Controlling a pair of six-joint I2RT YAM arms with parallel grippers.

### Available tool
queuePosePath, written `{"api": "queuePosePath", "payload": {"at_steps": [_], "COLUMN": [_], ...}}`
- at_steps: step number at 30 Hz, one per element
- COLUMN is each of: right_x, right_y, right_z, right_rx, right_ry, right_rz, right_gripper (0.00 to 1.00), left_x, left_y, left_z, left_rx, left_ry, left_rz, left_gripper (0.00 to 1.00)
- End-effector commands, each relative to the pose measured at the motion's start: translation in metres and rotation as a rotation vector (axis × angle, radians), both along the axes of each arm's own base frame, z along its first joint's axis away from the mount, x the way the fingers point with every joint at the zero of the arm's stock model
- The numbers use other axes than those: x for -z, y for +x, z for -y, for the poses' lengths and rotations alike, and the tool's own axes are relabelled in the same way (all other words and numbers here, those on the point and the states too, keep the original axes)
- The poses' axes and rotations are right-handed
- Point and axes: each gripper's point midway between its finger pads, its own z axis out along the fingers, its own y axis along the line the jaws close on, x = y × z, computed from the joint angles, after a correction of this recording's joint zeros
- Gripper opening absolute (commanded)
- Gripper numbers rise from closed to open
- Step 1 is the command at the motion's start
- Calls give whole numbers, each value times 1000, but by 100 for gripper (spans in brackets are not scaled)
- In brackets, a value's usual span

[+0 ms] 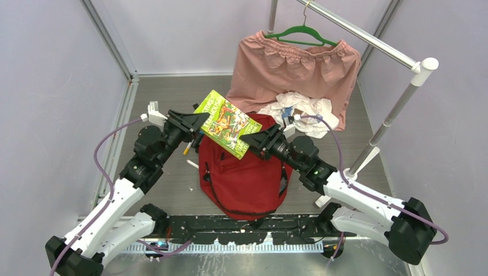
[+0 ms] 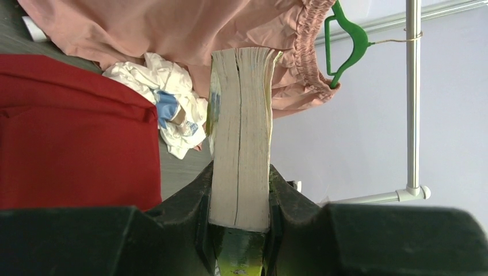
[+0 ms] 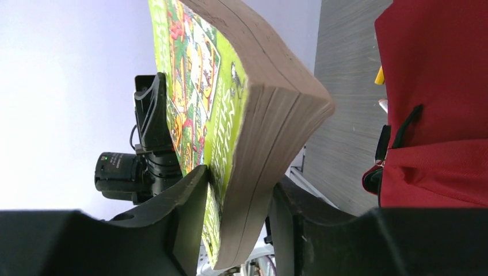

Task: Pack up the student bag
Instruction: Pick up the book from the student bag, then place the book in the student bag.

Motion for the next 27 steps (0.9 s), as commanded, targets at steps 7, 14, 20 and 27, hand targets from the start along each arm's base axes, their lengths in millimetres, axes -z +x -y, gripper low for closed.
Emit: {"api": "queuePosePath", "payload": {"at_steps": [7, 14, 20, 27], "right_x": [-19, -15, -51, -85], "right_y": [14, -24, -69, -100], "right_z": [58, 167, 266, 313], "right_rx": [246, 363, 513, 642], "right_ry": [-297, -845, -1114, -1043], "right_rz": [88, 123, 107, 124], "right_gripper": [1, 1, 1, 1], "left_x": [-25, 25, 81, 136], "left_y": [-37, -75, -136, -178], "left_z": [-6, 27, 74, 128], "left_rx": [91, 429, 634, 707], "left_ry": [168, 670, 1287, 1690], "left_rz": [4, 115, 324, 561], "left_gripper": [61, 100, 100, 100]}}
